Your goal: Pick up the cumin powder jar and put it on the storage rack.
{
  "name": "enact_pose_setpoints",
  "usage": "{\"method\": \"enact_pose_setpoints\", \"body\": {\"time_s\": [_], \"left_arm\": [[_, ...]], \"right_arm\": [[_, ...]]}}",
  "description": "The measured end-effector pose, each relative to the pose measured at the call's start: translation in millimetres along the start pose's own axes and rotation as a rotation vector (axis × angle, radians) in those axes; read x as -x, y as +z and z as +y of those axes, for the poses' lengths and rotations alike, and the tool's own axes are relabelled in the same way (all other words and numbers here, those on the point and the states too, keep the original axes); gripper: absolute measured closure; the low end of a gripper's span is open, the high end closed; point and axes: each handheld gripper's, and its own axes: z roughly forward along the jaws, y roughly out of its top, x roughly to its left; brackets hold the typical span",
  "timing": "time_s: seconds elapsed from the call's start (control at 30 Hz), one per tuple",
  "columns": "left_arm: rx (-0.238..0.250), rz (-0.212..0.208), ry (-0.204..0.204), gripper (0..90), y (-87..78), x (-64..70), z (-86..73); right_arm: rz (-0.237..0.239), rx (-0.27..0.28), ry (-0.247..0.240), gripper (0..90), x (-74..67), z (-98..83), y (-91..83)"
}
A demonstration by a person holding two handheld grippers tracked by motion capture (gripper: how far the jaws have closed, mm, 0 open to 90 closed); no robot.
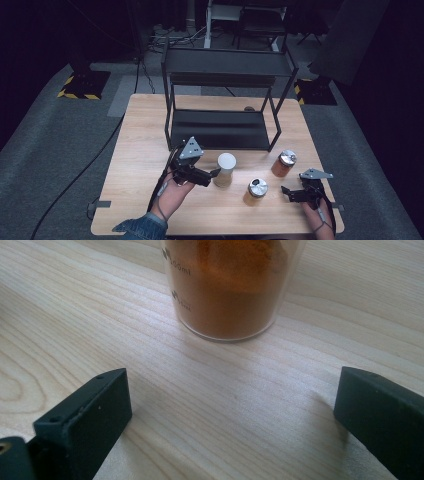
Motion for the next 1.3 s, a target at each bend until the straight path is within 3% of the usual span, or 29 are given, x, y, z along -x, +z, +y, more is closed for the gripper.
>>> {"method": "enact_pose_setpoints", "body": {"time_s": [0.53,0.9,1.3], "left_arm": [[-0.083,-0.066,0.010,9.9,46.4,-3.2,18.7],[-0.145,-0.058,0.025,17.0,74.7,-3.2,20.6],[-0.178,-0.048,0.034,31.0,88.6,-4.4,21.4]], "right_arm": [[0.000,0.000,0.000,1.5,0.0,0.0,0.0],[0.000,0.000,0.000,1.5,0.0,0.0,0.0],[0.000,0.000,0.000,1.5,0.0,0.0,0.0]]}}
